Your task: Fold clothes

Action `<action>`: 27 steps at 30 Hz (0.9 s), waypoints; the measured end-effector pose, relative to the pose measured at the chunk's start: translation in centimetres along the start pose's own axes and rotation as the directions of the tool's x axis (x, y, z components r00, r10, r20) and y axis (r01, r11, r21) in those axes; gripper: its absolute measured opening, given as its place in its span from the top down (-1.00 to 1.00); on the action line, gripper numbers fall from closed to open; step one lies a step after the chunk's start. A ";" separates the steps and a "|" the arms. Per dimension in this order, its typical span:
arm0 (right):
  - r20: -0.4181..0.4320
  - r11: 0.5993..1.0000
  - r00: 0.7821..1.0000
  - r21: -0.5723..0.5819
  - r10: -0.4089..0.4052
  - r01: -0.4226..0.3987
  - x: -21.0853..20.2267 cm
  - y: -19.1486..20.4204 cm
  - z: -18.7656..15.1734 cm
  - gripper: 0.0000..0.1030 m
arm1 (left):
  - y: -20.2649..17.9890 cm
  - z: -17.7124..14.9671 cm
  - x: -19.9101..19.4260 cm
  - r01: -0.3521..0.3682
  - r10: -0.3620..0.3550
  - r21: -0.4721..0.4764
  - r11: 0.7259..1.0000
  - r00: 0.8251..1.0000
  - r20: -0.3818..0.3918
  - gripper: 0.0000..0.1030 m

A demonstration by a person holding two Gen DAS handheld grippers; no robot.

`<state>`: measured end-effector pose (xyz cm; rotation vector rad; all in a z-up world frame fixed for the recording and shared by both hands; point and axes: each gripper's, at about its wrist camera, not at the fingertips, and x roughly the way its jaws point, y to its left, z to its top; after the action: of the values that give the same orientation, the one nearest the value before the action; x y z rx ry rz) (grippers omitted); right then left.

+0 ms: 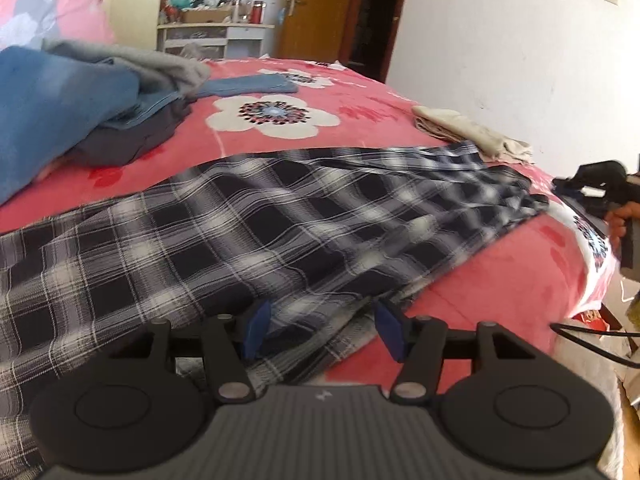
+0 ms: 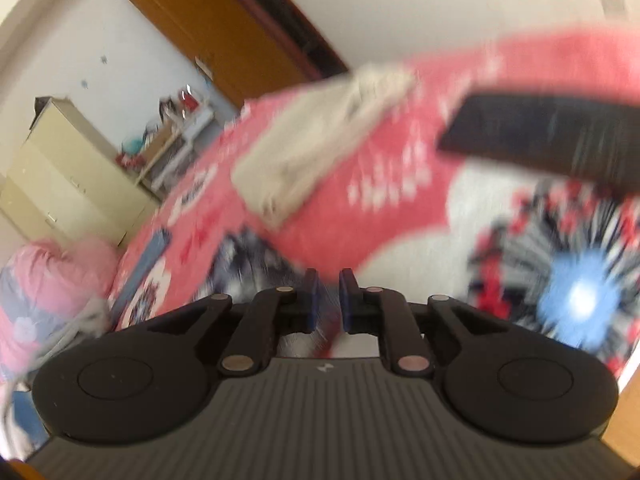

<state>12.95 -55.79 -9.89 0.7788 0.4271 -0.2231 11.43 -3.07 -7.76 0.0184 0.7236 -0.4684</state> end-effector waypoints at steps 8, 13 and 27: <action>-0.137 0.998 0.989 -0.029 0.051 -0.056 3.5 1.9 0.5 0.72 | 1.2 -0.2 0.2 0.002 -0.002 -0.045 0.999 1.000 0.012 -0.14; -0.195 0.990 0.978 -0.102 0.076 -0.097 5.1 3.3 0.4 0.83 | 1.3 -0.3 0.2 0.008 -0.007 -0.038 0.999 1.000 0.026 -0.12; -0.156 0.978 0.985 -0.205 -0.078 0.045 1.6 1.4 -0.5 0.95 | 2.8 0.4 0.8 0.024 -0.019 -0.112 0.993 0.999 0.041 -0.10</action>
<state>14.75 -54.49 -10.10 0.5877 0.6202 -0.1715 13.40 -0.99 -8.37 -0.1046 0.7105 -0.4467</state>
